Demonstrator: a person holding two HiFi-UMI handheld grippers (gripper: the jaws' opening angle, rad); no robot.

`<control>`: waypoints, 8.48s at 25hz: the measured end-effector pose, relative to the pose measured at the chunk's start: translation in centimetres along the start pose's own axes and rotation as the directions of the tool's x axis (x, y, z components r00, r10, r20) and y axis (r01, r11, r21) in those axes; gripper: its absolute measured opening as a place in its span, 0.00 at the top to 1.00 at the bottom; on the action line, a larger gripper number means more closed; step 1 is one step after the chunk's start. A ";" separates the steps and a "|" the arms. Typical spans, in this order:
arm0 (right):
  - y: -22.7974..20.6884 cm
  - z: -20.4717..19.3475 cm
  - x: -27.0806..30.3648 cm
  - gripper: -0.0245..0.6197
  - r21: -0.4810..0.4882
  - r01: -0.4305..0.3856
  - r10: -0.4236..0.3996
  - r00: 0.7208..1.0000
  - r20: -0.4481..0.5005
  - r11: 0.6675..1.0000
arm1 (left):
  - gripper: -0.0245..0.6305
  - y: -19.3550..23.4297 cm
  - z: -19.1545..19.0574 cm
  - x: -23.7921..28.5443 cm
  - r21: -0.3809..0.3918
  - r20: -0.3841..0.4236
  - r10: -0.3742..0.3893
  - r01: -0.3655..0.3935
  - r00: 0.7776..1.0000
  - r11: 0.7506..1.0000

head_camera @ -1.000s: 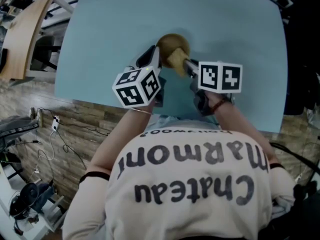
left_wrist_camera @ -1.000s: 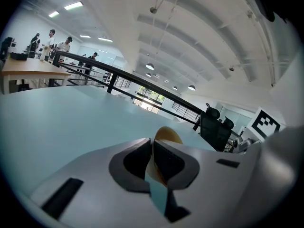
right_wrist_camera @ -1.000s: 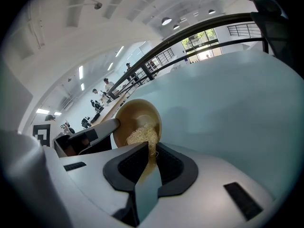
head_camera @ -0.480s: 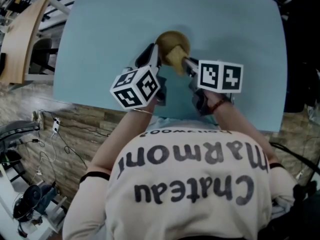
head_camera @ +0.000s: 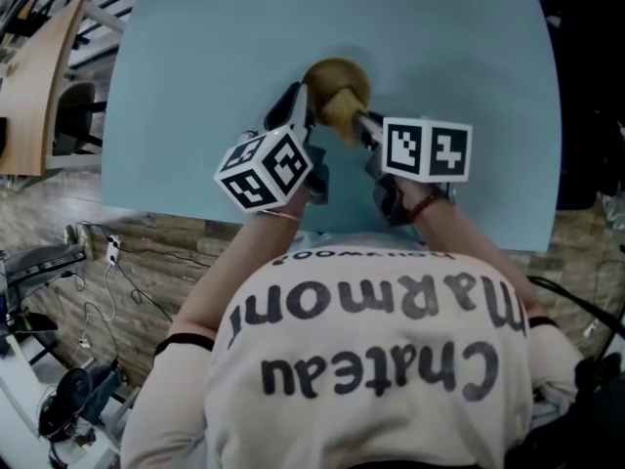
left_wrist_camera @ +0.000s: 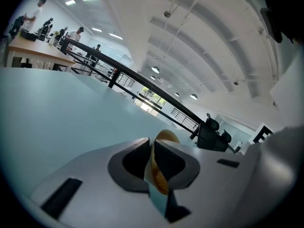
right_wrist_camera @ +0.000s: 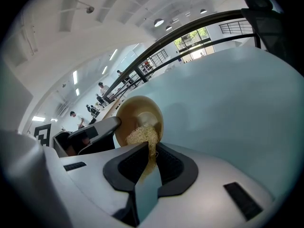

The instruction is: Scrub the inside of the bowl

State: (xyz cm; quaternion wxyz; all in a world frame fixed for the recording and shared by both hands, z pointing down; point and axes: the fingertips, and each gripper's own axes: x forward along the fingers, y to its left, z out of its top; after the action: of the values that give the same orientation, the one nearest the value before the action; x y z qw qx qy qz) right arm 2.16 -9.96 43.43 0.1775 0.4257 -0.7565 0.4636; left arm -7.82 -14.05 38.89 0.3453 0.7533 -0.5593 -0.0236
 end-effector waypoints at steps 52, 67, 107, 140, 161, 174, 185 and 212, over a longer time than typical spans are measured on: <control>-0.1 2.2 0.0 0.86 0.159 -0.064 0.057 0.997 0.045 0.985 | 0.94 -1.2 -1.4 2.0 -0.043 -0.078 -0.059 0.055 0.995 0.998; -0.1 5.0 -1.1 0.86 0.122 -0.032 0.011 0.985 0.170 0.992 | 0.95 -3.0 -1.9 1.9 -0.012 -0.082 -0.094 0.093 0.992 0.996; 3.5 3.0 0.0 0.87 -0.060 -0.150 0.155 0.985 0.073 0.987 | 0.95 -1.2 -2.2 1.7 -0.019 -0.090 -0.058 0.056 0.994 0.998; 1.0 1.6 0.3 0.87 -0.232 -0.047 0.042 0.999 -0.027 0.972 | 0.95 -0.7 -2.6 1.4 0.038 -0.106 -0.057 0.061 0.993 0.997; -0.6 0.4 0.2 0.86 -0.289 -0.012 -0.010 0.997 -0.077 0.957 | 0.95 -0.7 -3.5 1.0 0.071 -0.138 -0.055 0.066 0.989 0.995; -1.3 -0.1 0.2 0.86 -0.299 0.003 -0.036 0.994 -0.105 0.954 | 0.94 -0.6 -3.5 0.9 0.089 -0.157 -0.062 0.077 0.986 0.993; -2.5 -0.8 0.2 0.86 -0.299 0.018 -0.057 0.991 -0.122 0.954 | 0.94 -0.9 -3.9 0.8 0.120 -0.167 -0.071 0.091 0.983 0.989; -5.0 -1.5 0.0 0.86 -0.272 0.080 -0.122 0.983 -0.140 0.959 | 0.94 -2.4 -4.7 0.8 0.325 -0.251 -0.080 0.162 0.965 0.932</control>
State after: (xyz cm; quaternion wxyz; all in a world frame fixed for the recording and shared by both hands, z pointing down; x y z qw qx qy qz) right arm 6.04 -9.73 46.90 0.3147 0.3990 -0.7729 0.3801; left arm -3.56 -12.13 41.40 0.2701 0.8326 -0.4625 0.1414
